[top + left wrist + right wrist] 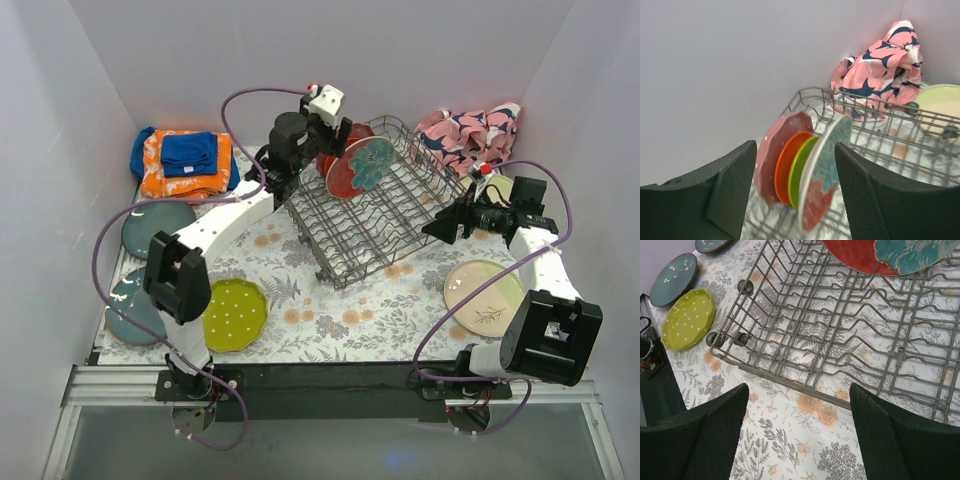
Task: Load the plates into the dish rack
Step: Insert the plate into the dish rack, then grab a plate with the right arm
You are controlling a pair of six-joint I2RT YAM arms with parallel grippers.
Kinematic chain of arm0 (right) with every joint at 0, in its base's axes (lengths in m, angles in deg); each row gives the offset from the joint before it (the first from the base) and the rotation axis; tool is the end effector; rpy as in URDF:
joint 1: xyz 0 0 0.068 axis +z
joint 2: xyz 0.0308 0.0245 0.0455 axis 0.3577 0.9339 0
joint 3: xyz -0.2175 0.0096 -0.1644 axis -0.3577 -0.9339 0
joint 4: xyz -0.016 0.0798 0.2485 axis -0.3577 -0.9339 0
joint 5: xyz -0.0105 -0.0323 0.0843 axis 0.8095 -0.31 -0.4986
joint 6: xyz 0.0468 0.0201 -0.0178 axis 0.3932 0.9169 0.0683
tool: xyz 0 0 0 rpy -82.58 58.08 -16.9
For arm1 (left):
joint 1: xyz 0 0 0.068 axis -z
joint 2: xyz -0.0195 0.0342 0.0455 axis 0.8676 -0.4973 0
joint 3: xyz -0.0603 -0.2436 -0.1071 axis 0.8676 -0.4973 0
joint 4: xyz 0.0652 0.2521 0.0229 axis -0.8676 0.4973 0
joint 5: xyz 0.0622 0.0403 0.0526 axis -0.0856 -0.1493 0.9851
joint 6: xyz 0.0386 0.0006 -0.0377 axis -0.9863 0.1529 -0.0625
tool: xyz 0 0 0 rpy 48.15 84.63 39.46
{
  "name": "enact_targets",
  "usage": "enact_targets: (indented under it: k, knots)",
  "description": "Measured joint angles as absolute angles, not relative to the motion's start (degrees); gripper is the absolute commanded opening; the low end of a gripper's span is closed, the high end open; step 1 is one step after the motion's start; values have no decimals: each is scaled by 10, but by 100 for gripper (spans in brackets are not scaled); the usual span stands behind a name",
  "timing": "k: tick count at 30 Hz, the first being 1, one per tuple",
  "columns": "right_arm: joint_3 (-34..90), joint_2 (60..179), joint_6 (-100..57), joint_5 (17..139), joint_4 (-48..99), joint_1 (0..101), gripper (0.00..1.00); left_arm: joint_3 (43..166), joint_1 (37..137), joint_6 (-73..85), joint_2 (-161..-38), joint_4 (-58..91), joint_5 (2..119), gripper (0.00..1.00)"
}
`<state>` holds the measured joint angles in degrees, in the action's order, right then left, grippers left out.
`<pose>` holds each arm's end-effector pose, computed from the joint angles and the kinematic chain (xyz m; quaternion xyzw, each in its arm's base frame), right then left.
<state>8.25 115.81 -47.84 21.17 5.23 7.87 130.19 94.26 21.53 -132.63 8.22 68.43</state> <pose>0.2782 -0.0318 0.2774 -0.2586 0.7608 0.3709 0.4656 0.3859 -0.2613 0.3743 0.0471 0.7102 -0.3572 0.6048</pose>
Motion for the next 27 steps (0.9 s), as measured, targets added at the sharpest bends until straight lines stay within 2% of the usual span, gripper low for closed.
enact_targets:
  k: [2,13,20,27]
  knots:
    - [80,1158,-482,218,52,79,86,1258,943,245,-1273,92,695,67]
    - [84,1173,-540,243,11,79,86,969,921,428,-887,200,728,68]
    - [140,1176,-620,315,-83,95,87,813,917,544,-758,312,717,69]
    - [191,1162,-711,489,-204,101,91,709,917,648,-665,394,695,70]
